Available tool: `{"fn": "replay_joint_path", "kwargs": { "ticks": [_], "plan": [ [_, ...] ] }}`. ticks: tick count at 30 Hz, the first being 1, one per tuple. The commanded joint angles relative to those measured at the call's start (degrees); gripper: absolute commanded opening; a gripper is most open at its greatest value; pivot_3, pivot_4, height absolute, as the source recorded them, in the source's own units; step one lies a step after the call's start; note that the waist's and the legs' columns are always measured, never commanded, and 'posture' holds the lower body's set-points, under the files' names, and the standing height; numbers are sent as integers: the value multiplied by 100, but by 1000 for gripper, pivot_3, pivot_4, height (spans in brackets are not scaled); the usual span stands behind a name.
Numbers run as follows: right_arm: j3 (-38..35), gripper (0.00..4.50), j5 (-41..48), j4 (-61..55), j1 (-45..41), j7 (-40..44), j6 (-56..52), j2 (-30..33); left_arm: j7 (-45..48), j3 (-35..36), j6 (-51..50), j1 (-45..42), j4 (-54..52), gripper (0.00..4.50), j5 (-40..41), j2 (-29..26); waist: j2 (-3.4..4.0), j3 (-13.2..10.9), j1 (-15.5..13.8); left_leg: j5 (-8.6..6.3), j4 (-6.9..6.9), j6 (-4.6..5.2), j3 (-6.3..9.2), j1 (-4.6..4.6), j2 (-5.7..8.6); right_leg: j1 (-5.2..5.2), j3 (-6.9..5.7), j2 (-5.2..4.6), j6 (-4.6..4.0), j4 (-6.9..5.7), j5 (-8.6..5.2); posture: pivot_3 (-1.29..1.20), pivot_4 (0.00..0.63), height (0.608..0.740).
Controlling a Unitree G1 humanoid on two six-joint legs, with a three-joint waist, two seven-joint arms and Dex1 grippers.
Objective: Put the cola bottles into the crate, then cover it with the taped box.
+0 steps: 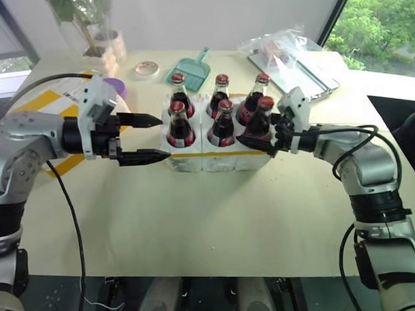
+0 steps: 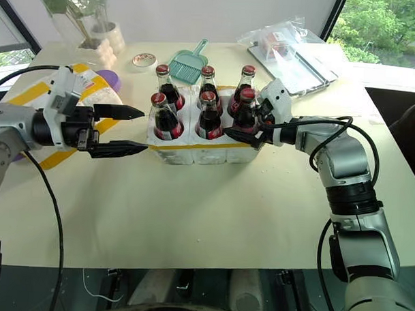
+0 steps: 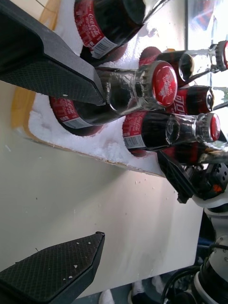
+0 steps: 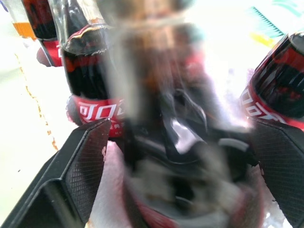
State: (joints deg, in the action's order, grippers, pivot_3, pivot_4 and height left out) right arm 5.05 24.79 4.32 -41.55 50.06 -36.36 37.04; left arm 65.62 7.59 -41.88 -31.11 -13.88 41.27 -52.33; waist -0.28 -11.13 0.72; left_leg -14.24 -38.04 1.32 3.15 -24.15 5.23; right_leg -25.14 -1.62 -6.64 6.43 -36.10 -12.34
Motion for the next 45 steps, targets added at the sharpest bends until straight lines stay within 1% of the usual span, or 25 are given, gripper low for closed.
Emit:
{"fn": "replay_joint_path", "kwargs": {
  "ticks": [1, 3, 7, 12, 15, 16, 18, 20, 23, 25, 27, 29, 32, 37, 45],
  "plan": [
    [-362, 4386, 259, -210, -100, 237, -188, 140, -108, 284, -24, 64, -224, 4500, 111, -98, 0, 0, -15, 0, 0, 0, 0, 0, 0, 0, 0, 0, 0, 0, 0, 0, 150, 738],
    [-652, 4386, 561, -443, -69, 439, -423, 316, -198, 404, -56, 167, -301, 4500, 128, -151, 0, 0, -17, -1, -1, 1, 0, 0, 2, 1, 0, -3, 0, 0, 0, 0, 150, 738],
    [-1300, 4386, 1239, -846, -62, 862, -918, 856, -487, 918, -191, 486, -527, 4500, 236, -317, 0, -1, -17, -2, 0, 2, 1, -7, 3, -6, 0, -6, 0, 1, 0, 0, 150, 738],
    [-1708, 4386, 1471, -949, 18, 1195, -1084, 1503, -968, 1660, -312, 1070, -888, 4500, 248, -427, 0, -1, -6, -4, 0, 4, 1, -6, 1, -3, 0, -11, 0, 5, 0, 0, 150, 738],
    [-1841, 4386, 1541, -1007, 210, 1575, -1129, 1974, -1412, 2435, -390, 1715, -1220, 4500, -65, -504, 0, -1, -2, -4, 0, 4, 0, -5, -1, -4, 1, -13, 0, 5, 0, 0, 150, 738],
    [-1877, 4386, 1573, -1058, 277, 1676, -1107, 2081, -1519, 2685, -399, 2002, -1323, 4500, -257, -558, 0, -1, -10, -4, 1, 4, 0, -6, -2, -5, 3, -14, 0, 6, 0, 0, 150, 738],
    [-1946, 4386, 1844, -1236, 296, 1859, -1189, 2142, -1865, 3141, -148, 3074, -1234, 4500, -1534, -808, 3, 0, 19, -5, 4, 5, -1, -8, -5, -8, 7, -13, -1, 9, -1, 0, 150, 738],
    [-2024, 4386, 2123, -1383, 296, 1983, -1301, 2131, -2164, 3412, 211, 3839, -1079, 4500, -2461, -940, 12, 3, 35, -6, 17, 5, -16, 1, -8, -12, 17, -15, -2, 9, -1, 0, 150, 738],
    [-2065, 4386, 2434, -1475, 272, 2112, -1455, 2117, -2533, 3546, 732, 4438, -812, 4500, -3314, -923, 8, 3, -34, -7, 17, 4, -15, 5, -14, -7, 20, -15, -7, 8, -4, 0, 150, 738],
    [-2030, 4386, 2467, -1501, 273, 2148, -1446, 2120, -2771, 3528, 1015, 4680, -615, 4500, -3774, -867, 3, 6, -125, -9, 12, 2, -11, 3, -13, -3, 15, -18, -23, 15, -13, 0, 150, 738],
    [-1949, 4386, 2458, -1462, 208, 2140, -1412, 2080, -3094, 3308, 1481, 4900, -276, 4500, -4343, -878, 3, 6, -164, -19, 10, -9, -11, 3, -13, -9, 13, -18, -25, 42, -14, 0, 150, 738],
    [-1881, 4386, 2460, -1412, 111, 2120, -1406, 2034, -3327, 3057, 1818, 4865, 82, 4500, -4596, -828, 3, 6, -175, -23, 11, -7, -11, 1, -12, -7, 11, -18, -25, 57, -12, 0, 150, 738],
    [-1826, 4386, 2500, -1384, 0, 2116, -1448, 2019, -3768, 2524, 2393, 4574, 779, 4500, -4915, -696, 4, 7, -166, -25, 11, -6, -12, -3, -12, -10, 10, -18, -11, 59, -3, 0, 150, 738],
    [-1826, 4386, 2637, -1555, -72, 2278, -1523, 2181, -4430, 1651, 3490, 3984, 1997, 4500, -5436, -564, 3, 7, -148, -24, 14, -6, -14, -20, -13, -15, 11, -18, -7, 49, 3, 0, 150, 738],
    [-2006, 4386, 2898, -1741, -52, 2207, -1689, 2314, -5024, 729, 4569, 2950, 3504, 4500, -5811, -461, 0, 9, -148, -23, 13, -5, -14, -23, -12, -21, 10, -20, -6, 37, 4, 0, 150, 738]
  ]
}}
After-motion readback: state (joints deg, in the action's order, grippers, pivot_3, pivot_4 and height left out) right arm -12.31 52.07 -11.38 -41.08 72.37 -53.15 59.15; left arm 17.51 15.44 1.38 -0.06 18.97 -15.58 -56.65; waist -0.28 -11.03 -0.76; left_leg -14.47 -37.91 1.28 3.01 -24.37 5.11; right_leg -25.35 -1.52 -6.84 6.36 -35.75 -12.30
